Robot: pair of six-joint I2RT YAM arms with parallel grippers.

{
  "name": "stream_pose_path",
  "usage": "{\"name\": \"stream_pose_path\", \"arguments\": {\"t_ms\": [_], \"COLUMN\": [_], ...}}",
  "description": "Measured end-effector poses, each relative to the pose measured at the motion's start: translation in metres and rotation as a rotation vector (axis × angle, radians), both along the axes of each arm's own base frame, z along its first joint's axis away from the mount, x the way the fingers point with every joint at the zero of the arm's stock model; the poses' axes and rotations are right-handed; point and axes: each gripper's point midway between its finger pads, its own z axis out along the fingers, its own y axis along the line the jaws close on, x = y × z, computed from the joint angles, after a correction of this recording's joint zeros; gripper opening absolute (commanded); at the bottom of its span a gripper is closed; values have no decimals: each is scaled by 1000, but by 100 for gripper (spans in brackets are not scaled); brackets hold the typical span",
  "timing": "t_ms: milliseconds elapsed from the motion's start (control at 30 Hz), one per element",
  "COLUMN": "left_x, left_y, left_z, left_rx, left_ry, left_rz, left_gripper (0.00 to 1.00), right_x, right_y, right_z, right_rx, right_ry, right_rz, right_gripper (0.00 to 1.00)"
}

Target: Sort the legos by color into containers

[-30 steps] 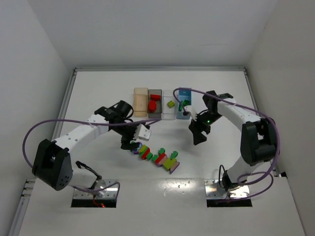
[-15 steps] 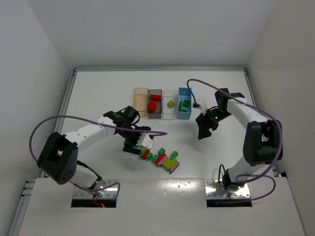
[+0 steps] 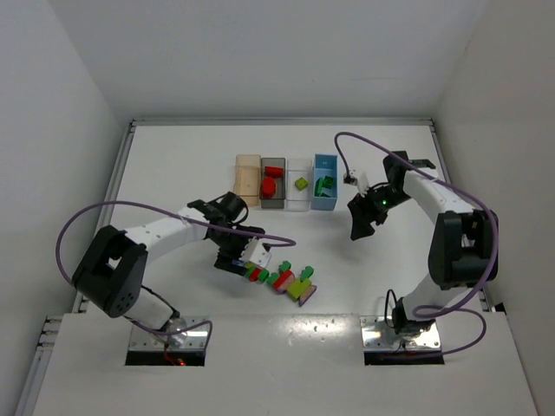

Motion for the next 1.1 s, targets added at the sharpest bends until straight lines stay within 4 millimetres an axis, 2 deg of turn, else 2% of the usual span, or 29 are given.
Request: {"name": "stream_pose_path", "arguments": {"t_ms": [467, 667, 700, 900, 1100], "left_x": [4, 3, 3, 3, 11], "left_y": [5, 5, 6, 5, 6], "left_z": [-22, -27, -29, -30, -26], "left_rx": [56, 66, 68, 66, 20], "left_ry": [13, 30, 34, 43, 92], "left_rz": [-25, -26, -26, -11, 135], "left_gripper": [88, 74, 67, 44, 40], "right_x": [-1, 0, 0, 0, 1], "right_y": [-2, -4, -5, -4, 0], "right_z": [-8, -11, -11, -11, -8], "right_rx": [18, 20, 20, 23, 41], "right_ry": [45, 61, 61, 64, 74], "right_rz": [-18, -28, -29, -29, -23], "right_gripper": [74, 74, 74, 74, 74]}}
